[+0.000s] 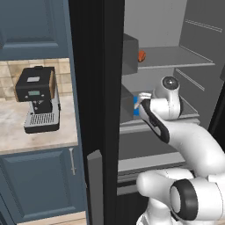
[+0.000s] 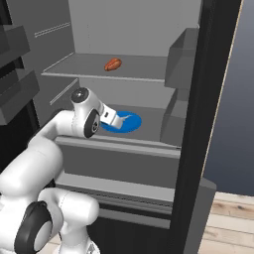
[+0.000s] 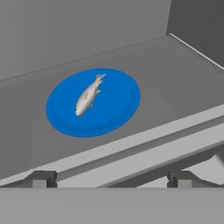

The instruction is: Transport the fish from the fridge to the microwave and turn on the microwave.

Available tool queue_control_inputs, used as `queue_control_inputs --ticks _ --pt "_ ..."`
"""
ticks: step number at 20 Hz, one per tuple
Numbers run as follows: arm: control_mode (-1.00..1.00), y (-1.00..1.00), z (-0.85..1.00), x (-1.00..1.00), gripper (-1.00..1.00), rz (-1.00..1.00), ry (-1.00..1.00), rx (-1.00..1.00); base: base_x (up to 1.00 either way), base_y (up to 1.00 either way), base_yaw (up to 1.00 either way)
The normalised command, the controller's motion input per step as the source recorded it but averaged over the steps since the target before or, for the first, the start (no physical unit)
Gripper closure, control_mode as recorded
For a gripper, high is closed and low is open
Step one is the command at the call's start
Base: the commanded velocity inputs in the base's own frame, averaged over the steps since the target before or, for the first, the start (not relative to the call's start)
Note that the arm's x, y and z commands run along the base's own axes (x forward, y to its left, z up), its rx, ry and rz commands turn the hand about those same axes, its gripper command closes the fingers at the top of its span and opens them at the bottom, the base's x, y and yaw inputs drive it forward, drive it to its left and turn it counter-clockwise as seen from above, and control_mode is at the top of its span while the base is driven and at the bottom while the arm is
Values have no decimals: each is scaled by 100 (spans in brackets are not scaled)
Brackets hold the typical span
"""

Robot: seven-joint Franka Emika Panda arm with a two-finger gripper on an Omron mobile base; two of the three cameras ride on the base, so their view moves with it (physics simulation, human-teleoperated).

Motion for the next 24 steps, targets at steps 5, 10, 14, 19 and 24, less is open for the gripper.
queue_control_inputs --ticks 5,10,14,19,24 --pt "-100 0 -4 21 -100 0 0 1 0 0 0" --pt "-100 0 -8 19 -100 0 0 2 0 0 0" --pt "-100 0 -8 15 -100 0 0 3 0 0 0" --pt "-100 0 -7 14 -100 0 0 5 0 0 0" --pt "-100 0 -12 17 -100 0 0 2 0 0 0"
